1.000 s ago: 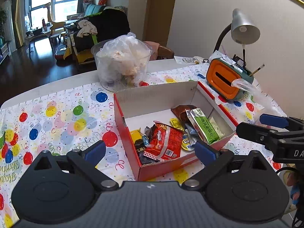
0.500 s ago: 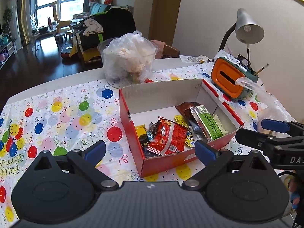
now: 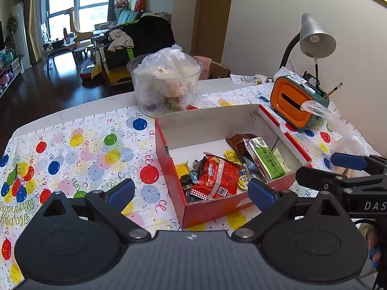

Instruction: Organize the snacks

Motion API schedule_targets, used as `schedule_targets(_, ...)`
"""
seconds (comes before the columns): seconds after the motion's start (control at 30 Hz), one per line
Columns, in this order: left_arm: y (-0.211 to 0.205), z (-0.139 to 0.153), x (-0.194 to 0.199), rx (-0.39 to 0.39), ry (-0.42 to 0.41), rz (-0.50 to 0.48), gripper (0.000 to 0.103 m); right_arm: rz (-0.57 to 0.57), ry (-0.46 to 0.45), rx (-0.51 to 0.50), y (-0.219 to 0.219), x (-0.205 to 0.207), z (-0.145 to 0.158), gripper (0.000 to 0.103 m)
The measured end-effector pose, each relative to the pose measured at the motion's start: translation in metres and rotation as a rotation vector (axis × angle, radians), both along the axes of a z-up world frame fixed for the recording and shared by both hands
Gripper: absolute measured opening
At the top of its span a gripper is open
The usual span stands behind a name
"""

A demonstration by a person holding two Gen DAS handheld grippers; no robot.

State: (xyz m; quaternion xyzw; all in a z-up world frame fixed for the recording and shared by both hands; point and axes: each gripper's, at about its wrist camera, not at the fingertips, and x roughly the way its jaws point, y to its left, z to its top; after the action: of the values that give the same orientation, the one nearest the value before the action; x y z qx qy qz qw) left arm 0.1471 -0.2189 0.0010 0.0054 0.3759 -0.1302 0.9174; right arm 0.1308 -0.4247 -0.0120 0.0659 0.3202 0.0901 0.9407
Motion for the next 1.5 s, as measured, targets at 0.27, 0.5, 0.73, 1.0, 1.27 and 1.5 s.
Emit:
schedule_targets(0.27, -0.0004, 0.0017, -0.0028, -0.002, -0.008, -0.005, 0.101, -0.006, 0.003, 0.012, -0.0022, 0.0004, 0.0005, 0.103)
schedule_targets(0.5, -0.0004, 0.0014, -0.0031, -0.004, -0.006, -0.007, 0.101, -0.009, 0.003, 0.013, -0.0023, -0.0001, -0.0002, 0.103)
schedule_targets(0.73, -0.0002, -0.0012, -0.0044, 0.000, 0.002, -0.009, 0.101, -0.010, 0.009, 0.025, -0.0001, -0.0003, -0.0012, 0.102)
schedule_targets(1.0, 0.0014, -0.0038, -0.0047, -0.001, 0.005, -0.004, 0.101, -0.014, 0.016, 0.030, 0.0005, 0.0000, -0.0029, 0.102)
schedule_targets(1.27, 0.0021, -0.0056, -0.0041, 0.002, 0.008, -0.002, 0.101, -0.015, 0.018, 0.030, -0.0001, 0.0002, -0.0033, 0.102)
schedule_targets(1.5, 0.0014, -0.0064, -0.0038, 0.003, 0.013, -0.008, 0.101, -0.013, 0.020, 0.031, 0.0004, 0.0006, -0.0045, 0.102)
